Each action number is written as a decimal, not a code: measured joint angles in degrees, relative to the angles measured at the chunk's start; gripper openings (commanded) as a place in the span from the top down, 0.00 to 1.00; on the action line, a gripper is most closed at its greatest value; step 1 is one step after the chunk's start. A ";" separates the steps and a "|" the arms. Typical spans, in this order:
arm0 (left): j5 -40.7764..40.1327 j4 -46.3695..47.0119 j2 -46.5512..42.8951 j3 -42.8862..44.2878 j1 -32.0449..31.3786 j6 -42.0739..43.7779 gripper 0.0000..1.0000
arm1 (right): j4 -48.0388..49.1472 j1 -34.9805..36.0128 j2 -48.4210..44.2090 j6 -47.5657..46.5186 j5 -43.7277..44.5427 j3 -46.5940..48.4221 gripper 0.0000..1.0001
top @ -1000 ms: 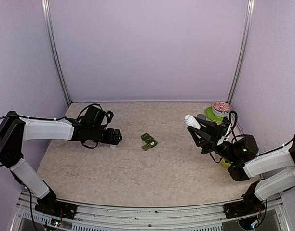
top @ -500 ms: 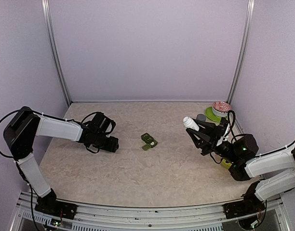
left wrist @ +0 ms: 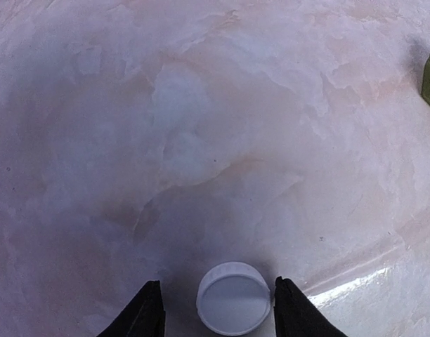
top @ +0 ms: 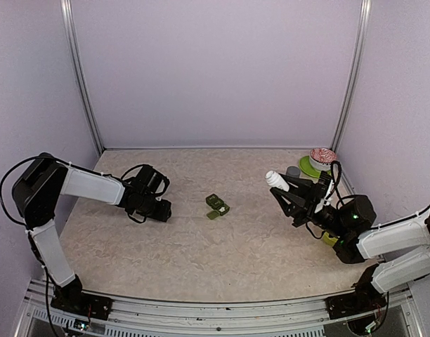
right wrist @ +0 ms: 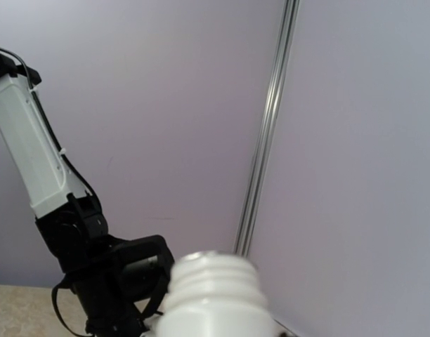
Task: Sort the pills into containers
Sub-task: Pick up the lid of the pill bottle from the center of the board.
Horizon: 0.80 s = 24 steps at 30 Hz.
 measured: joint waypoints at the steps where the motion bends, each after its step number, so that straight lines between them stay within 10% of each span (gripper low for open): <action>1: -0.04 0.09 0.11 0.00 0.00 0.04 0.51 | -0.11 0.00 0.00 -0.02 0.00 0.02 0.70; 24: 0.04 1.22 0.83 0.33 -1.03 0.31 0.74 | -1.51 0.00 0.00 -0.37 0.55 0.07 0.70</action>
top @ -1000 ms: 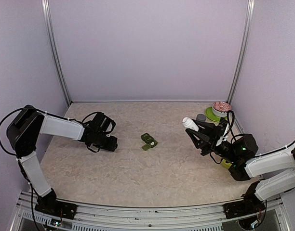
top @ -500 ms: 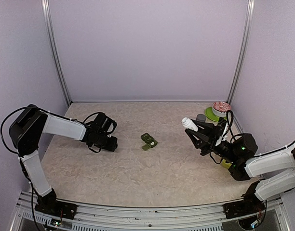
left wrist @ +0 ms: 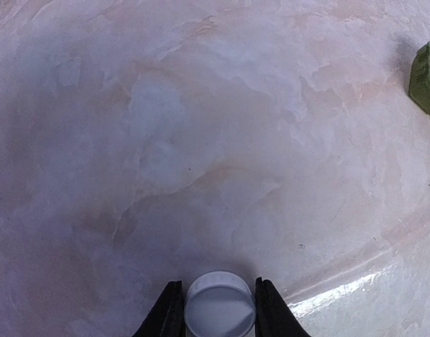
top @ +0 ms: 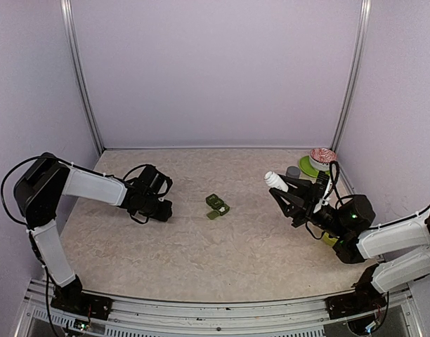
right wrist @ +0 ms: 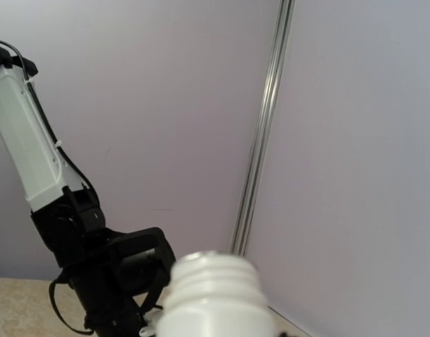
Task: Sort the pills into containers
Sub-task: Pick up the lid of the pill bottle from the center of the board.
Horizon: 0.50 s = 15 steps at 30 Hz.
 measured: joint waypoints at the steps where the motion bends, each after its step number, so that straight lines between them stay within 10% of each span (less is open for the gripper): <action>1: 0.00 0.00 0.00 0.00 -0.17 -0.11 0.74 | -0.04 0.00 0.02 0.00 0.00 0.00 0.70; 15: 4.28 0.02 -5.86 0.00 -2.43 -0.76 0.72 | -3.89 0.28 3.02 -0.35 -3.17 4.35 0.70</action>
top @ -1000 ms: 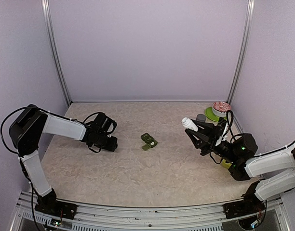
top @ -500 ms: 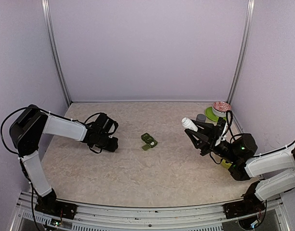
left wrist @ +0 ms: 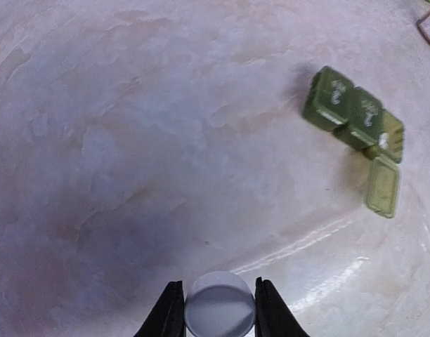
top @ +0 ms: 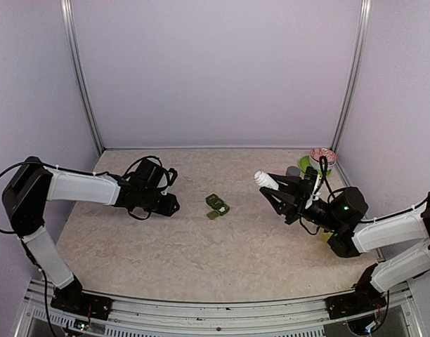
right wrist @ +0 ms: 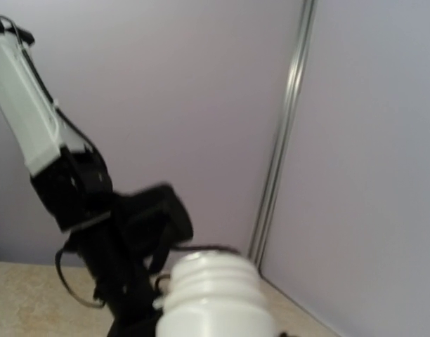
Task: Sort the pills into containers
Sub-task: Pick up the lid of the pill bottle from the center of the board, then close the lid of the pill bottle.
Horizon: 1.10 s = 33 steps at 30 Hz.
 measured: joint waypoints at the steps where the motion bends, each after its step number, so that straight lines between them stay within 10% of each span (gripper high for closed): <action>1: 1.07 0.15 -1.11 0.07 -0.50 0.00 0.72 | -0.61 0.17 0.42 -0.28 -0.37 0.48 0.70; 33: 29.88 15.80 -10.78 11.21 -14.75 -10.95 0.68 | -4.28 5.90 4.11 -6.51 1.95 2.51 0.71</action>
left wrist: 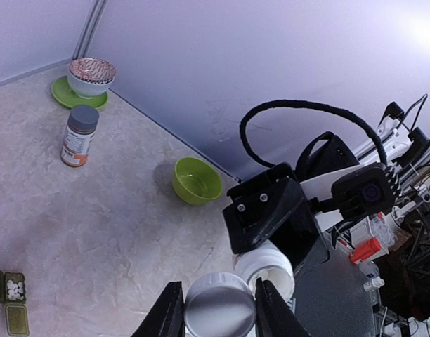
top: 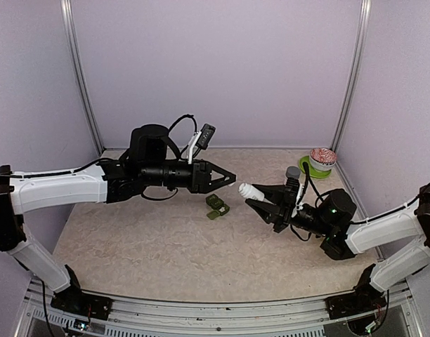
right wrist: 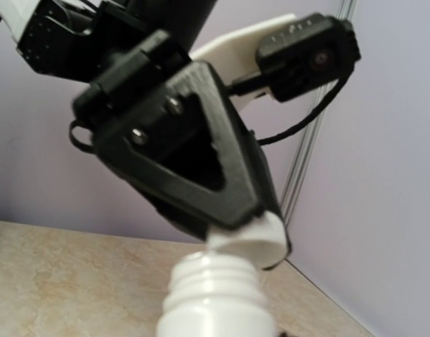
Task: Sort the pills into containers
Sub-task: Close the lid of the pill bottle.
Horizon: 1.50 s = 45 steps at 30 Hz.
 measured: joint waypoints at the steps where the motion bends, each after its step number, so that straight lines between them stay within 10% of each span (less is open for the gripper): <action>1: 0.48 0.35 0.04 0.09 -0.31 -0.26 0.68 | 0.00 0.07 0.00 -0.11 0.22 0.00 0.71; 45: 2.54 3.10 3.39 2.75 -3.32 -3.13 0.67 | -2.47 1.27 -1.88 -2.56 3.78 0.61 0.72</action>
